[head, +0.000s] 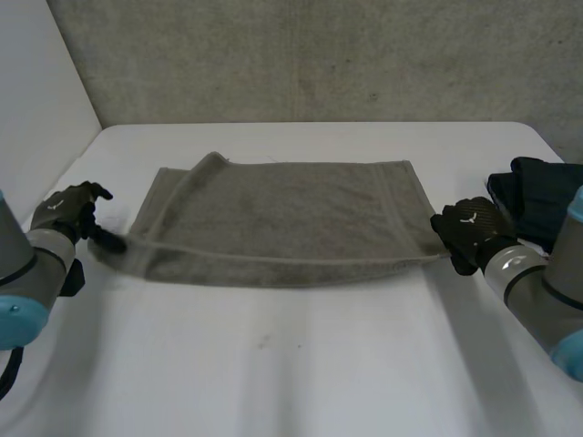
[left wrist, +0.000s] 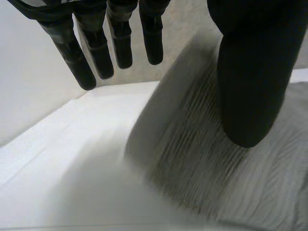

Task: Fold the laundry.

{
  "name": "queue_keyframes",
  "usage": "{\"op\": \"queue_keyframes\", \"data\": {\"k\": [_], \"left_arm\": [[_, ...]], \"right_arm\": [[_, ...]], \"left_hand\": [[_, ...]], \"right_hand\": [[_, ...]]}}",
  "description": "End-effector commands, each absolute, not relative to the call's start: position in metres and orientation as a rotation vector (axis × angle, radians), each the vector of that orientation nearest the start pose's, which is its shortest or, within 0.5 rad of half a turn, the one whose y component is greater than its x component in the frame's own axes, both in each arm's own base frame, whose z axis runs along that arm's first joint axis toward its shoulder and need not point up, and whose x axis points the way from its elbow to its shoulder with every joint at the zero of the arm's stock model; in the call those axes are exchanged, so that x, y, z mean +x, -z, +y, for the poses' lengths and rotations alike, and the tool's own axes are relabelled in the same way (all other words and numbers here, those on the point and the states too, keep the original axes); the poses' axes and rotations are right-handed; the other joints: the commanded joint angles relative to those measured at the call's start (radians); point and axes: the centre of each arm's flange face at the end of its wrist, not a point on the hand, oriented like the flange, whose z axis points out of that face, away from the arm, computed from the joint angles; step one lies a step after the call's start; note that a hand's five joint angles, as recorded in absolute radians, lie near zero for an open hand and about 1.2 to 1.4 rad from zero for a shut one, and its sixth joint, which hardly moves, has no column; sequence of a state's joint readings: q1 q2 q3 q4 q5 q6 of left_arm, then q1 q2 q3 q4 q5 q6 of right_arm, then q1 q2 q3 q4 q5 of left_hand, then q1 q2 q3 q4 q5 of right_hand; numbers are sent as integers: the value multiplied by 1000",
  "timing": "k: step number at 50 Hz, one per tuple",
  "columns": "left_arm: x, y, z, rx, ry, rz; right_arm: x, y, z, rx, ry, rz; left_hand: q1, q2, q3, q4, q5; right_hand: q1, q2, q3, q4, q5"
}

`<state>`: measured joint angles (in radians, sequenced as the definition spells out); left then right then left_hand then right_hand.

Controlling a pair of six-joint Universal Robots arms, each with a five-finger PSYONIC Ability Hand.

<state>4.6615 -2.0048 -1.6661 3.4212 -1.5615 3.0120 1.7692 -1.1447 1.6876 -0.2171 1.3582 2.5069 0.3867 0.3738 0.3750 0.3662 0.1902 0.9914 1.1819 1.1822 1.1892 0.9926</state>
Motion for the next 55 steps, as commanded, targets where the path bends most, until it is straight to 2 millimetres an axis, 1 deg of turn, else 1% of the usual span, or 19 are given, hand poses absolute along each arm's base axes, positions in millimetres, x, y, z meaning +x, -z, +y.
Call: {"op": "queue_keyframes", "data": {"k": [1,2,6,7,10,12,13,15,17,20,24,25,29,32,36,38,41,50,55], "left_arm": [[-161,-182,-320,96,2098,2583],[-166,-184,-313,221,2117,2564],[-178,-183,-301,457,2132,2501],[-184,-182,-299,547,2125,2461],[-189,-177,-296,680,2075,2393],[-189,-173,-297,723,2042,2368],[-189,-166,-298,763,2000,2355],[-189,-160,-299,801,1965,2339],[-189,-154,-301,831,1910,2329],[-187,-148,-298,836,1840,2358],[-192,-144,-287,864,1766,2421],[-194,-142,-281,884,1737,2448],[-197,-140,-272,919,1713,2464],[-195,-140,-270,917,1709,2462],[-184,-140,-274,905,1681,2440],[-174,-137,-276,933,1631,2416],[-164,-132,-277,982,1585,2397],[-143,-131,-289,944,1571,2400],[-140,-130,-291,943,1581,2402]], "right_arm": [[207,-167,-298,-1220,1883,2286],[207,-168,-298,-1220,1888,2279],[206,-171,-297,-1219,1892,2267],[206,-171,-297,-1219,1892,2267],[206,-170,-297,-1222,1889,2266],[206,-170,-296,-1222,1888,2269],[206,-170,-296,-1222,1888,2269],[206,-169,-296,-1226,1887,2269],[207,-169,-295,-1228,1882,2270],[207,-168,-295,-1230,1880,2271],[206,-168,-294,-1220,1875,2278],[206,-168,-294,-1218,1875,2278],[206,-167,-294,-1216,1868,2283],[206,-166,-293,-1218,1861,2283],[206,-165,-293,-1221,1857,2285],[206,-165,-293,-1221,1857,2283],[207,-165,-293,-1221,1859,2282],[207,-164,-292,-1222,1852,2284],[206,-163,-292,-1222,1850,2285]], "left_hand": [[-15,-2,-3,6,7],[-15,-2,-3,6,7],[-3,10,9,18,19],[0,13,12,21,22],[6,19,17,26,28],[12,25,23,32,34],[26,39,38,47,48],[56,69,67,76,78],[76,89,88,97,98],[120,133,132,141,142],[141,154,153,161,163],[158,171,170,179,180],[226,239,237,246,248],[264,277,276,285,286],[247,260,258,267,269],[130,143,142,150,152],[30,43,41,50,52],[68,80,79,88,90],[120,133,132,141,142]], "right_hand": [[405,214,214,207,229],[405,214,214,207,229],[405,214,214,207,229],[405,214,214,207,229],[405,214,214,207,229],[405,214,214,207,229],[405,214,214,207,229],[405,214,214,207,229],[405,214,214,207,229],[405,214,214,207,229],[405,214,214,207,229],[405,214,214,207,229],[405,214,214,207,229],[405,214,214,207,229],[405,214,214,207,229],[405,214,214,207,229],[405,214,214,207,229],[405,214,214,207,229],[405,214,214,207,229]]}}
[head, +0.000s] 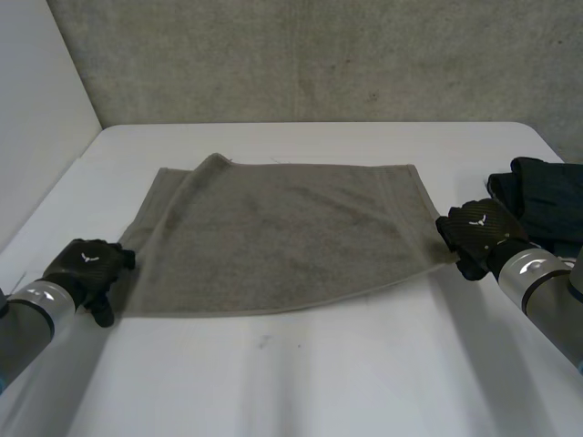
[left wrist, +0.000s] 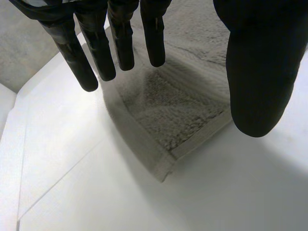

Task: Fold the laundry.

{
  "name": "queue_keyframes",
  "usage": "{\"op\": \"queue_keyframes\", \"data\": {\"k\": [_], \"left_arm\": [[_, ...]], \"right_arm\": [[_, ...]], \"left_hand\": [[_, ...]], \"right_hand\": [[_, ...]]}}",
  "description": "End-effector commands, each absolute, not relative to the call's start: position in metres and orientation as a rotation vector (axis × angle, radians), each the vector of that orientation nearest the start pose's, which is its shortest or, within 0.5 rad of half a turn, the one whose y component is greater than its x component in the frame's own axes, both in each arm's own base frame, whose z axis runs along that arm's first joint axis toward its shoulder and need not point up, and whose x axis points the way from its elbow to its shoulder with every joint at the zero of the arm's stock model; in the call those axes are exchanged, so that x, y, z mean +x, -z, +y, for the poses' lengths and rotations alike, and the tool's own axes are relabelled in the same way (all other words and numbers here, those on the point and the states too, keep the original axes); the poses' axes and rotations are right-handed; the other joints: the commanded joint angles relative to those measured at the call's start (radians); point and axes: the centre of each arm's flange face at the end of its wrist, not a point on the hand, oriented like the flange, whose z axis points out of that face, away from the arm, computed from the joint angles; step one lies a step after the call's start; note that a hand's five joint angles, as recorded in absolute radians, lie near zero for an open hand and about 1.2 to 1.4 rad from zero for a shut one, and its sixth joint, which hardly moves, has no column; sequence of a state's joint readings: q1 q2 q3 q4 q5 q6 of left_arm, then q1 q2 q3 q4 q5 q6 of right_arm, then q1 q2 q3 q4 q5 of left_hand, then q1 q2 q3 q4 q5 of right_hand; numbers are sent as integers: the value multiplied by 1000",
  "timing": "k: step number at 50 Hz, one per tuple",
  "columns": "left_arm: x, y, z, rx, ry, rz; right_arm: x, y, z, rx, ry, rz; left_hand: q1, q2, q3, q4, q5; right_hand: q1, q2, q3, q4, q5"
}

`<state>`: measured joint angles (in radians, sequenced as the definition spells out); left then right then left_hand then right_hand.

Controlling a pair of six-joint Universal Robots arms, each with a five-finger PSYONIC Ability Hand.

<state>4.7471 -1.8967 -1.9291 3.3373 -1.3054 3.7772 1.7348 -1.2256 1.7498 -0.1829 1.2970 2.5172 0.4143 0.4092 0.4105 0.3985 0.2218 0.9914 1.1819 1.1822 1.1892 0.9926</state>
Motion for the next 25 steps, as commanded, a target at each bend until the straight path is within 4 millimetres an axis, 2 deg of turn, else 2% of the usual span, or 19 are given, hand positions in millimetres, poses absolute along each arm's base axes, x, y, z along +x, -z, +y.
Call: {"op": "queue_keyframes", "data": {"k": [1,16,25], "left_arm": [[-139,-129,-292,941,1584,2402],[-140,-116,-307,946,1606,2380],[-141,-114,-318,951,1618,2368]], "right_arm": [[206,-163,-292,-1222,1850,2285],[207,-162,-291,-1226,1839,2289],[206,-161,-291,-1229,1839,2291]], "left_hand": [[107,112,111,123,125],[198,204,202,214,216],[363,368,366,378,381]], "right_hand": [[405,214,214,207,229],[405,214,214,207,229],[405,214,214,207,229]]}}
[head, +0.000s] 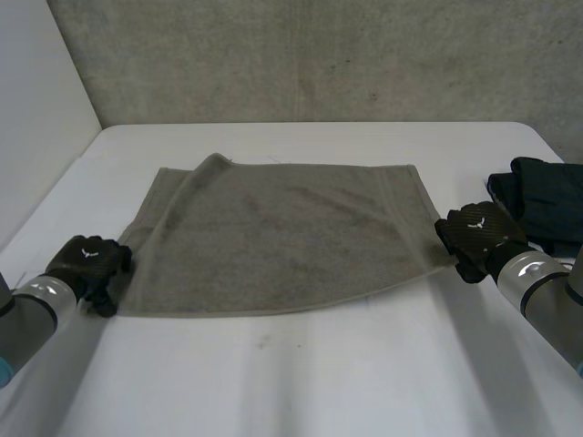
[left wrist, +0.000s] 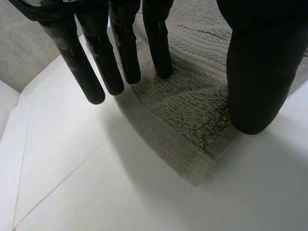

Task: Fold the laundry.

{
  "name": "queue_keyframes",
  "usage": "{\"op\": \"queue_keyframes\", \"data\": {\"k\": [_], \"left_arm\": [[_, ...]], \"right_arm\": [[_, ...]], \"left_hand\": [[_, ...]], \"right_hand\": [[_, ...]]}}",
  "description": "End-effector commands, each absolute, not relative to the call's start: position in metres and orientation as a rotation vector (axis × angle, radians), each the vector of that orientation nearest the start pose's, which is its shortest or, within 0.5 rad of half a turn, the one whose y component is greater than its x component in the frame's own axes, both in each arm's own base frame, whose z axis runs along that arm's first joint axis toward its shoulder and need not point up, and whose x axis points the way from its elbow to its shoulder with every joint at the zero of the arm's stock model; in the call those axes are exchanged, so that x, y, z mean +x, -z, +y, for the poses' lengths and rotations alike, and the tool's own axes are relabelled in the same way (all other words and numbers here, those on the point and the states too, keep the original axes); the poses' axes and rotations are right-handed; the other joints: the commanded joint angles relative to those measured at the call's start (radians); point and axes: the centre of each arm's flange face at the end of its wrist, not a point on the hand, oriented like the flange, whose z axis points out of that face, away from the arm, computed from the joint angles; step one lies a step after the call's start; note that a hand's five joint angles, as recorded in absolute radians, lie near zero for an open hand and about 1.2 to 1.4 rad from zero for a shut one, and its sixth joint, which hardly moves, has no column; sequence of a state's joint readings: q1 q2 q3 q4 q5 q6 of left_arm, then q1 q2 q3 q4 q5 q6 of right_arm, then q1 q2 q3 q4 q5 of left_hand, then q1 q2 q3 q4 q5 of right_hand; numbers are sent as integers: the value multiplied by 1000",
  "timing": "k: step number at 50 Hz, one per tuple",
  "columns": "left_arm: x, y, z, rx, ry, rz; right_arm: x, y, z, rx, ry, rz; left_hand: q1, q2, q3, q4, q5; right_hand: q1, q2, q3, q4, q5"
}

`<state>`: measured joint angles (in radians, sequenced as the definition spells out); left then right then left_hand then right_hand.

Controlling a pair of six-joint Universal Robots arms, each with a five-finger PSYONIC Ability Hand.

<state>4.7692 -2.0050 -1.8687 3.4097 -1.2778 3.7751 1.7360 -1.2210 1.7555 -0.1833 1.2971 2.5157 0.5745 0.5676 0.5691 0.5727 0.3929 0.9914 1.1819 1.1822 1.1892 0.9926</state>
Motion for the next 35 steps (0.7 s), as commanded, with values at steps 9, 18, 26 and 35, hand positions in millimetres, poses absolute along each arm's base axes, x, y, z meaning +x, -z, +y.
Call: {"op": "queue_keyframes", "data": {"k": [9,18,26,35], "left_arm": [[-142,-116,-324,953,1644,2342],[-146,-117,-323,964,1646,2339],[-151,-155,-294,984,1666,2324],[-149,-174,-227,1173,1372,2432]], "right_arm": [[206,-161,-290,-1234,1837,2291],[206,-162,-290,-1239,1842,2293],[204,-171,-274,-1384,1653,2351],[164,-192,-208,-1811,955,2445]], "left_hand": [[493,500,498,494,500],[822,829,827,824,829],[822,829,827,824,829],[822,829,827,824,829]], "right_hand": [[405,214,214,207,229],[405,214,214,207,229],[405,214,214,207,229],[405,214,214,207,229]]}}
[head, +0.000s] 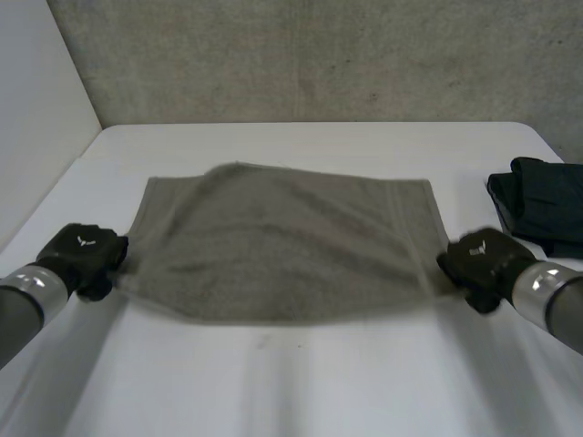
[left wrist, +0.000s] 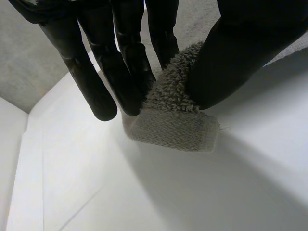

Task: Fold the laundry.

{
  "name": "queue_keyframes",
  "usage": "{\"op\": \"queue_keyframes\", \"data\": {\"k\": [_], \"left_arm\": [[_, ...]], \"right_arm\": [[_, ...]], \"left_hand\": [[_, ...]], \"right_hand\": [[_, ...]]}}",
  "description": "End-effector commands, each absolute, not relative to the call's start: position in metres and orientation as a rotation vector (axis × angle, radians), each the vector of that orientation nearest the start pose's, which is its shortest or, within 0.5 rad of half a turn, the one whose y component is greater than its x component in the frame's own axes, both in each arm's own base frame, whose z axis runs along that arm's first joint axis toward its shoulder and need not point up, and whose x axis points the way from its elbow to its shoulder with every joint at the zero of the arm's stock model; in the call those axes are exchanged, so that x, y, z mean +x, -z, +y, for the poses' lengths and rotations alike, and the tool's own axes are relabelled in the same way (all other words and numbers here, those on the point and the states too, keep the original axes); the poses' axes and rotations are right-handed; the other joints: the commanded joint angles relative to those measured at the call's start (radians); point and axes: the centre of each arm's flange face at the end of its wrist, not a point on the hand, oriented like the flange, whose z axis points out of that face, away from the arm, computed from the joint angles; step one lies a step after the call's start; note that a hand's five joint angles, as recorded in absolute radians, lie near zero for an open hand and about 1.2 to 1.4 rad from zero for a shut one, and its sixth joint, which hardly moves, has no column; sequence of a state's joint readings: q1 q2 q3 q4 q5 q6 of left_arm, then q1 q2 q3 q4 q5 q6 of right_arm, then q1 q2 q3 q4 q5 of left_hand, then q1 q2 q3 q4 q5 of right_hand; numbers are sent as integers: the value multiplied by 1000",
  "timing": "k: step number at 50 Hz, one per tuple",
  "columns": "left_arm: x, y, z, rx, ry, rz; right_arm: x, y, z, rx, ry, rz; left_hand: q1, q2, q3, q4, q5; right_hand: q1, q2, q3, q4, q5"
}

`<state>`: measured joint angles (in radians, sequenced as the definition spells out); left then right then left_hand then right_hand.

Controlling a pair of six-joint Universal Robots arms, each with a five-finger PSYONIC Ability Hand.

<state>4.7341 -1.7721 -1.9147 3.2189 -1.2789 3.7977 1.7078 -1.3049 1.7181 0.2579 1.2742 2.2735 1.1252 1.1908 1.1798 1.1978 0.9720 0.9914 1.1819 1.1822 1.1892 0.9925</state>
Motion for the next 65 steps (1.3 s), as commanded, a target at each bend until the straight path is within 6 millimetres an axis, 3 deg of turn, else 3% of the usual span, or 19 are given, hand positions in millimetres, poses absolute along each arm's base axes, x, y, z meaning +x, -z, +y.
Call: {"op": "queue_keyframes", "data": {"k": [1,4,8,12,16,20,25,29,37,44,45,46,47,48,50,54,60,62,65], "left_arm": [[-149,-172,-221,1201,1320,2454],[-146,-169,-202,1313,1141,2504],[-146,-170,-207,1354,1154,2456],[-148,-175,-235,1304,1312,2334],[-174,-175,-263,1292,1498,2279],[-194,-174,-295,1222,1646,2295],[-203,-162,-341,1106,1685,2285],[-217,-149,-367,1072,1686,2235],[-226,-138,-406,968,1769,2112],[-238,-137,-418,943,1885,2010],[-239,-137,-418,941,1899,1998],[-242,-138,-418,942,1912,1987],[-243,-138,-419,938,1925,1975],[-245,-141,-420,923,1949,1950],[-245,-143,-422,888,1962,1930],[-249,-151,-414,818,1980,1922],[-243,-184,-385,802,1997,1918],[-240,-189,-375,798,1994,1929],[-236,-189,-355,810,1975,1977]], "right_arm": [[162,-194,-206,-1832,947,2441],[157,-204,-205,-1900,1030,2418],[160,-210,-218,-1835,1193,2429],[161,-209,-249,-1674,1378,2473],[166,-196,-284,-1551,1491,2500],[185,-192,-303,-1538,1600,2485],[200,-184,-337,-1533,1783,2512],[206,-173,-363,-1508,1895,2518],[218,-157,-398,-1447,2041,2507],[221,-150,-418,-1393,2146,2496],[222,-150,-420,-1385,2160,2493],[223,-149,-422,-1376,2167,2490],[228,-150,-422,-1357,2183,2485],[230,-151,-422,-1335,2195,2484],[230,-155,-424,-1274,2215,2504],[227,-178,-421,-1059,2269,2490],[224,-247,-384,-883,2326,2290],[219,-254,-374,-883,2308,2268],[205,-247,-359,-934,2225,2291]], "left_hand": [[271,205,217,198,250],[271,205,217,198,250],[271,205,217,198,250],[271,205,217,198,250],[271,205,217,198,250],[271,205,217,198,250],[271,205,217,198,250],[271,205,217,198,250],[271,205,217,198,250],[269,203,214,196,247],[138,72,83,65,116],[-67,-133,-122,-140,-88],[-299,-364,-353,-371,-320],[-659,-724,-713,-731,-680],[-940,-1005,-994,-1012,-961],[-951,-1016,-1005,-1023,-972],[-951,-1016,-1005,-1023,-972],[-951,-1016,-1005,-1023,-972],[-951,-1016,-1005,-1023,-972]], "right_hand": [[405,214,214,207,229],[405,214,214,207,229],[405,214,214,207,229],[405,214,214,207,229],[405,214,214,207,229],[405,214,214,207,229],[405,214,214,207,229],[405,214,214,207,229],[405,214,214,207,229],[405,214,214,207,229],[405,214,214,207,229],[194,3,3,-4,18],[-332,-522,-522,-529,-507],[-514,-705,-705,-712,-690],[-817,-1007,-1008,-1015,-992],[-817,-1007,-1008,-1015,-992],[-817,-1007,-1008,-1015,-992],[-817,-1007,-1008,-1015,-992],[-817,-1007,-1008,-1015,-992]]}}
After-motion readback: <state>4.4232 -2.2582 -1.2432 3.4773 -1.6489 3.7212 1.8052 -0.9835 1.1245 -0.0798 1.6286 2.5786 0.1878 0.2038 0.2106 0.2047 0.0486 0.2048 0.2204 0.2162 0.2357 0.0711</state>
